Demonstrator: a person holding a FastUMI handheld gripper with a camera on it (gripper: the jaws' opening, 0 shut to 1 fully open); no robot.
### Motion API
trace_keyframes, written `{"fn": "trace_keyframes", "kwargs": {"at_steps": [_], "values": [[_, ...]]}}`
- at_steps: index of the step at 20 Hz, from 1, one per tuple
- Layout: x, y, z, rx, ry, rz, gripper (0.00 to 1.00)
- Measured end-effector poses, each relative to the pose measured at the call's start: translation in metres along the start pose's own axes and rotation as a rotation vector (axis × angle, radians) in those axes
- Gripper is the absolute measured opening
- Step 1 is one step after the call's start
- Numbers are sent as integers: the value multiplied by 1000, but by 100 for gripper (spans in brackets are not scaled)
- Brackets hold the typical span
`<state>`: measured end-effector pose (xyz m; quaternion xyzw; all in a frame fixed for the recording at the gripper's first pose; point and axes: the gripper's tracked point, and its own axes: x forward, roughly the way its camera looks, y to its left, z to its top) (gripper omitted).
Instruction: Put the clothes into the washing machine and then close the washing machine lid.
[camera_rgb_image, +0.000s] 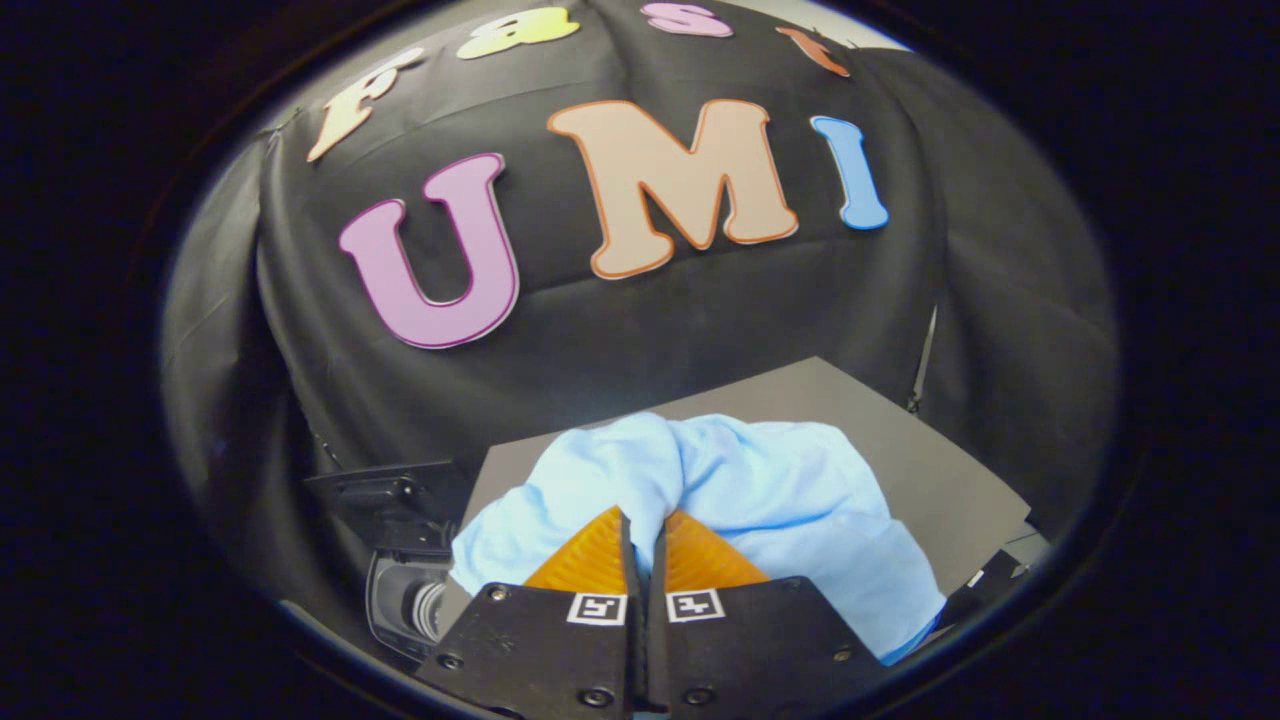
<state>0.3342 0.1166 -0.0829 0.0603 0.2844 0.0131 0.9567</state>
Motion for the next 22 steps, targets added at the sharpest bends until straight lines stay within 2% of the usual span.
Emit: {"fn": "trace_keyframes", "kwargs": {"at_steps": [2, 6, 11, 14, 17, 18, 19, 22], "values": [[-5, 45, 0, -24, 3, 78, 1], [-14, 165, -6, -54, 23, 288, 1], [0, 280, -36, -119, -15, 425, 1], [30, 299, -69, -125, 10, 451, 0], [68, 314, -124, -210, 36, 409, 1], [74, 317, -141, -232, 66, 395, 4], [81, 320, -155, -244, 98, 382, 14], [88, 319, -167, -253, 109, 351, 27]]}}
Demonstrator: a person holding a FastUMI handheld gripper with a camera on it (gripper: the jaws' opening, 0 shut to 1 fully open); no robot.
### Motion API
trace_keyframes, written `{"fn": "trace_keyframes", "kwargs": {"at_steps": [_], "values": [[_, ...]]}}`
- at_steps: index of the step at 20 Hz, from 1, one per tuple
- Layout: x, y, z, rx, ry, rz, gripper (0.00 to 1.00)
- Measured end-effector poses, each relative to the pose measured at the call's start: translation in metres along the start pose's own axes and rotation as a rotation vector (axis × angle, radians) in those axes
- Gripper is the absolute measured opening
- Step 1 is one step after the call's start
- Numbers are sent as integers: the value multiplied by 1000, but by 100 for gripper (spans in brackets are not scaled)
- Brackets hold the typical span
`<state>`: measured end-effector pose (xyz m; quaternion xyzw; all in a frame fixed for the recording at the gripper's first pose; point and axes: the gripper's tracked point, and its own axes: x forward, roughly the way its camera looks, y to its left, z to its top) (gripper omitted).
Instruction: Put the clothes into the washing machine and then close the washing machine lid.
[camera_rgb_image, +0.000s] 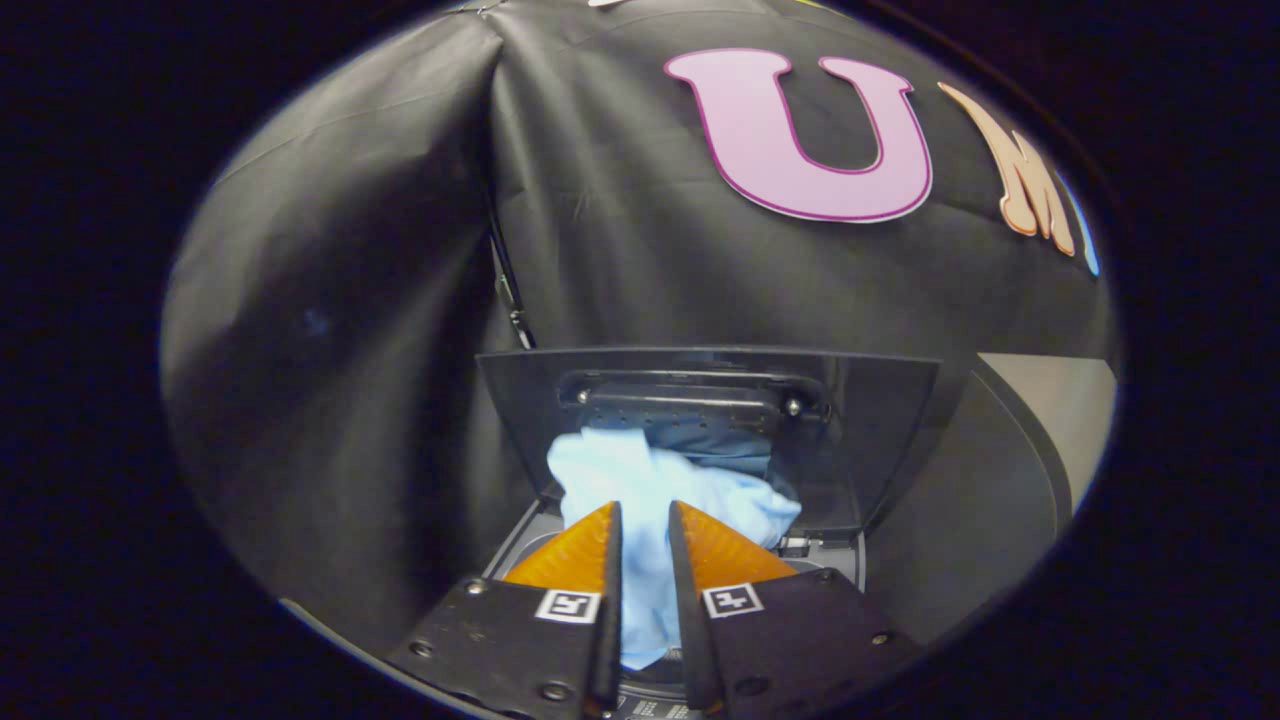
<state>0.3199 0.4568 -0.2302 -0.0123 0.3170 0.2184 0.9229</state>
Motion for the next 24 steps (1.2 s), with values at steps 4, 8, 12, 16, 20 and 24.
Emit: {"fn": "trace_keyframes", "kwargs": {"at_steps": [4, 8, 12, 16, 20, 24], "values": [[-2, -5, 3, -26, -15, -23, 43], [-9, -13, 20, -31, -56, -46, 45], [1, -16, 49, 4, -135, -64, 60], [19, -26, 108, 87, -281, -105, 99], [56, -40, 138, 141, -345, -143, 97], [83, -53, 130, 146, -298, -212, 97]]}}
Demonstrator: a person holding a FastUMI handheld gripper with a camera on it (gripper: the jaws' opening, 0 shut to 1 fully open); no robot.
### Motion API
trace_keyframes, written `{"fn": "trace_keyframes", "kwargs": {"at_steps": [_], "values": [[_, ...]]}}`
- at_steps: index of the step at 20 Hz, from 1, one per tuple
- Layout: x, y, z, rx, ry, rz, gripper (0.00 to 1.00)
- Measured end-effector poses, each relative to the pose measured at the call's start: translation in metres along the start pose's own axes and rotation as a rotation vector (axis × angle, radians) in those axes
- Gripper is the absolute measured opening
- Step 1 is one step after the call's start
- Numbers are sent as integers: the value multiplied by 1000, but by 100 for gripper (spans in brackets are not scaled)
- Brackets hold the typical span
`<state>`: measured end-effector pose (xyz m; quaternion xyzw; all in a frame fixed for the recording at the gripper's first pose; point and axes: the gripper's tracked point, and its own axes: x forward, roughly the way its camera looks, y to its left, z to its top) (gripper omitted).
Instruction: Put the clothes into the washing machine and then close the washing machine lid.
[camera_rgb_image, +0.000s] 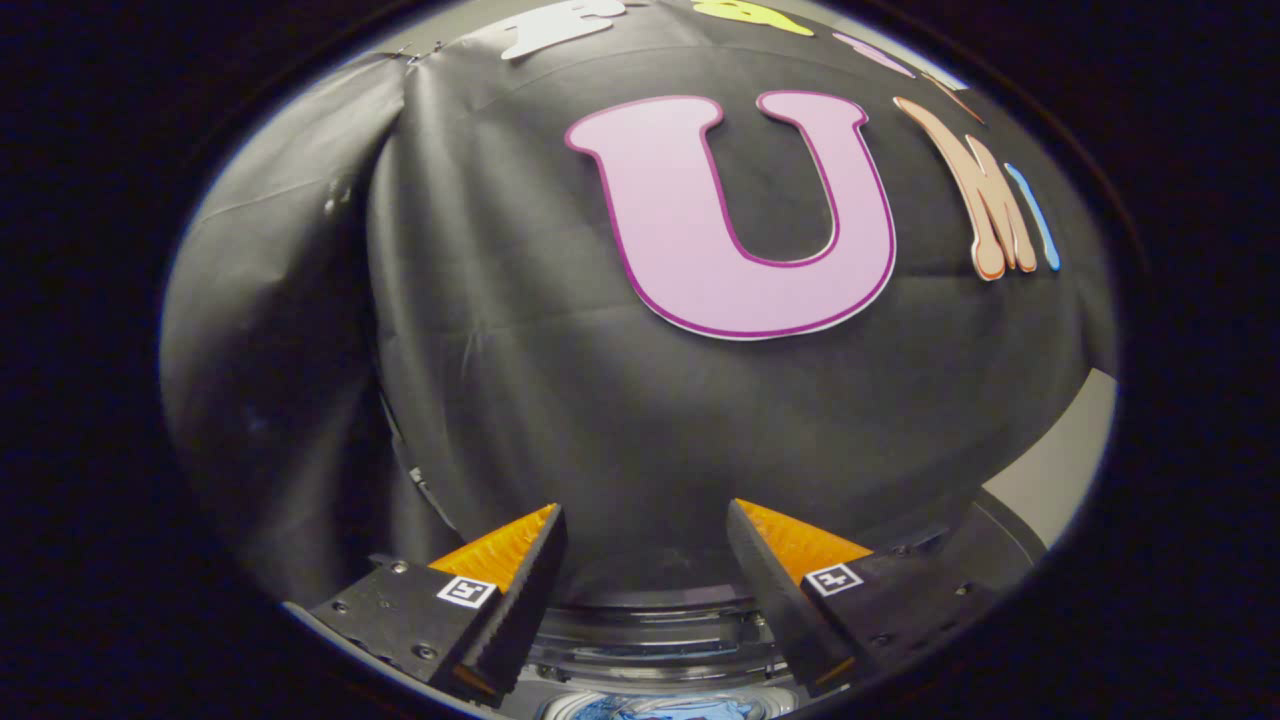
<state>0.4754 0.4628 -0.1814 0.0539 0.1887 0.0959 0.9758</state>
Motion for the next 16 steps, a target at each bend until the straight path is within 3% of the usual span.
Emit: {"fn": "trace_keyframes", "kwargs": {"at_steps": [4, 16], "values": [[-7, -9, -12, -149, 11, -15, 97], [-106, -5, -47, -140, 101, 5, 98]]}}
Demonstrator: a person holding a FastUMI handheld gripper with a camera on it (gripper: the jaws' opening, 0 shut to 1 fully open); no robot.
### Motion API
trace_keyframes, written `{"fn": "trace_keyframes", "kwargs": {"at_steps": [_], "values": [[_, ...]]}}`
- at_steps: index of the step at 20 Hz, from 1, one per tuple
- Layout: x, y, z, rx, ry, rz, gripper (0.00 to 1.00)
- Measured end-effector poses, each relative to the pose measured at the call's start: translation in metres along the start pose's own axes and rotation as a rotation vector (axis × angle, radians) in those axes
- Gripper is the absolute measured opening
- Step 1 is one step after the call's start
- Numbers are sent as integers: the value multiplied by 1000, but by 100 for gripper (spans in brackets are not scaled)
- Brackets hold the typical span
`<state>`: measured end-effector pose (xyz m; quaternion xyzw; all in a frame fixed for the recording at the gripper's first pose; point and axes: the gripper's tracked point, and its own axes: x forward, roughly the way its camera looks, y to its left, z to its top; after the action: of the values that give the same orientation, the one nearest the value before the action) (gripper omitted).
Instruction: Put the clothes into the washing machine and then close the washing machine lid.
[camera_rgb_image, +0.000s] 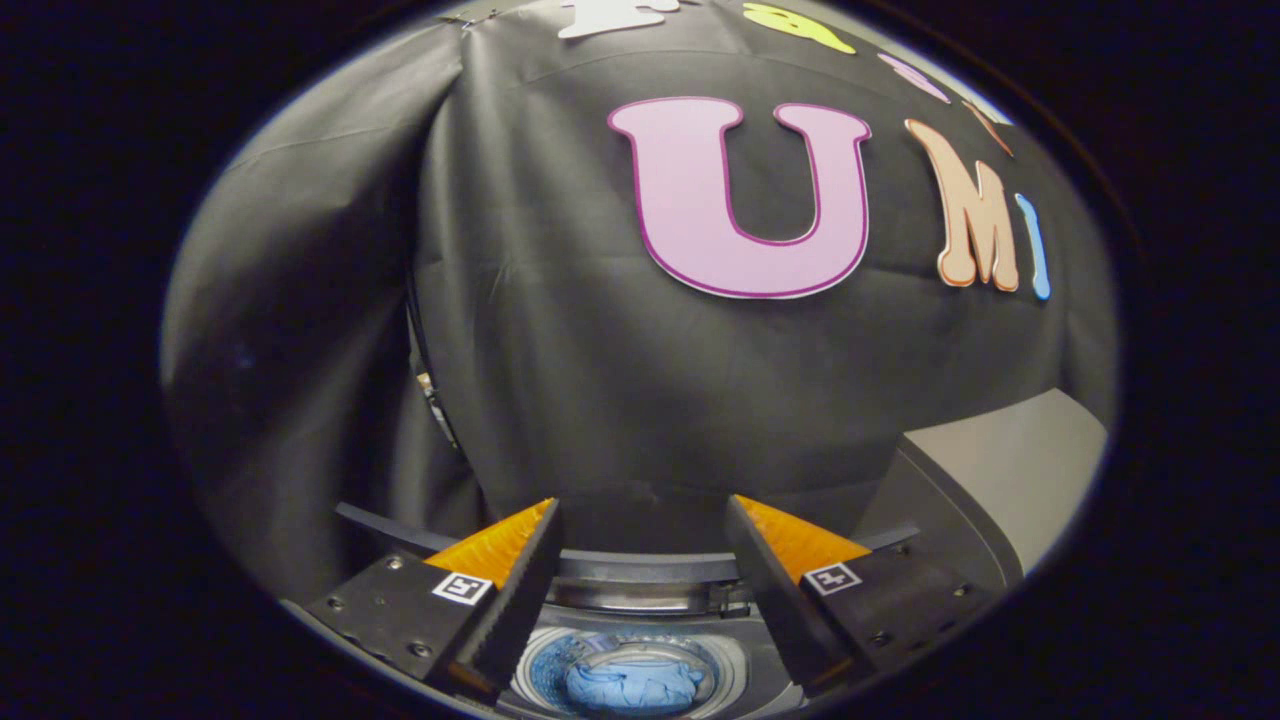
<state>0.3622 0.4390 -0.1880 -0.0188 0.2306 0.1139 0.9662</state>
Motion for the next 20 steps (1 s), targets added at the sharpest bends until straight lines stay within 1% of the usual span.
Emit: {"fn": "trace_keyframes", "kwargs": {"at_steps": [4, 7, 10, 12, 16, 18, 20], "values": [[-29, 4, -30, 4, 40, 39, 97], [-43, 9, -70, -6, 131, 72, 97], [-57, 12, -85, -54, 124, 96, 98], [-69, 18, -83, -96, 95, 132, 98], [-106, 20, -48, -151, -33, 177, 97], [-127, 18, -32, -144, -91, 209, 97], [-148, 7, -18, -112, -134, 218, 96]]}}
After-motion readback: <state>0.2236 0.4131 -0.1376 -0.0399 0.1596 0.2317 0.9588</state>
